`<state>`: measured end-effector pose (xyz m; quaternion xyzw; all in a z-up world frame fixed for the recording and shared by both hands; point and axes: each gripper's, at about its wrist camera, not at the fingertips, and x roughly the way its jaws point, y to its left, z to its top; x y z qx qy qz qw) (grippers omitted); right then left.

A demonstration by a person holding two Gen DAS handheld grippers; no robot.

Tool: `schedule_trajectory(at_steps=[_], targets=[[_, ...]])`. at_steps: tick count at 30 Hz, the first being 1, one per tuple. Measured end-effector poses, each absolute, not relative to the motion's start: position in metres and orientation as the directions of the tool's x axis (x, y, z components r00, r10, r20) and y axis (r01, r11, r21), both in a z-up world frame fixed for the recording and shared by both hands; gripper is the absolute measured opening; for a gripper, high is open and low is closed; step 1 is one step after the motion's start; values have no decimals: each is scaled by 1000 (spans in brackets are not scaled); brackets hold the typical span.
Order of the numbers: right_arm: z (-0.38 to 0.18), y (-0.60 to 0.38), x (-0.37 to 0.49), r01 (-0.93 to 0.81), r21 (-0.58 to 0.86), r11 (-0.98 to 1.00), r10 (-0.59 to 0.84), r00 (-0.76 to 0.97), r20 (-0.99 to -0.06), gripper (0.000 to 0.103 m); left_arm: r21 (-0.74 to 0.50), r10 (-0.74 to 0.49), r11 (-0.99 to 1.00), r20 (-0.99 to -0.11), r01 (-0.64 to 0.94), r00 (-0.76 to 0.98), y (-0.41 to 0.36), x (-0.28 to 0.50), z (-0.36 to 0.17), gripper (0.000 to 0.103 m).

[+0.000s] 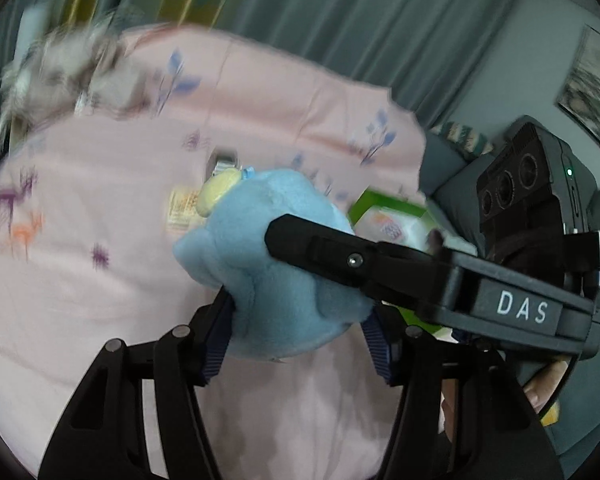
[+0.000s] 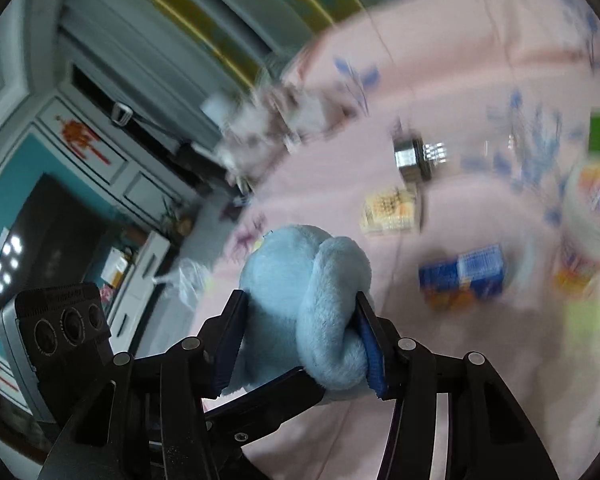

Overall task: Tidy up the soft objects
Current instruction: 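Carry the plush toy in the right gripper over the green box, then lower the plush toy into the box and open the right gripper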

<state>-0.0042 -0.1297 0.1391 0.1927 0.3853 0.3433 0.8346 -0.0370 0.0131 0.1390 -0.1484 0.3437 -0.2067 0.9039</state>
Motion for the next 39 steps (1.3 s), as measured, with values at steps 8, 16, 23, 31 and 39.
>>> schedule_trajectory(at_steps=[8, 16, 23, 31, 39], targets=[[188, -206, -25, -393, 560, 730, 645, 667, -373, 54, -316, -554, 832, -442, 456, 706, -49, -39, 188, 57], [190, -289, -27, -229, 610, 759, 506, 796, -331, 54, -244, -648, 755, -418, 609, 636, -131, -18, 198, 57], [176, -341, -15, -49, 638, 768, 372, 846, -383, 54, -276, -698, 699, -463, 659, 547, -189, 19, 185, 57], [133, -386, 3, 155, 704, 693, 304, 823, -481, 54, -278, -680, 689, -565, 669, 466, -241, 39, 153, 57], [106, -404, 9, 310, 673, 672, 236, 771, -591, 54, -284, -621, 725, -663, 627, 417, -267, 60, 122, 57]])
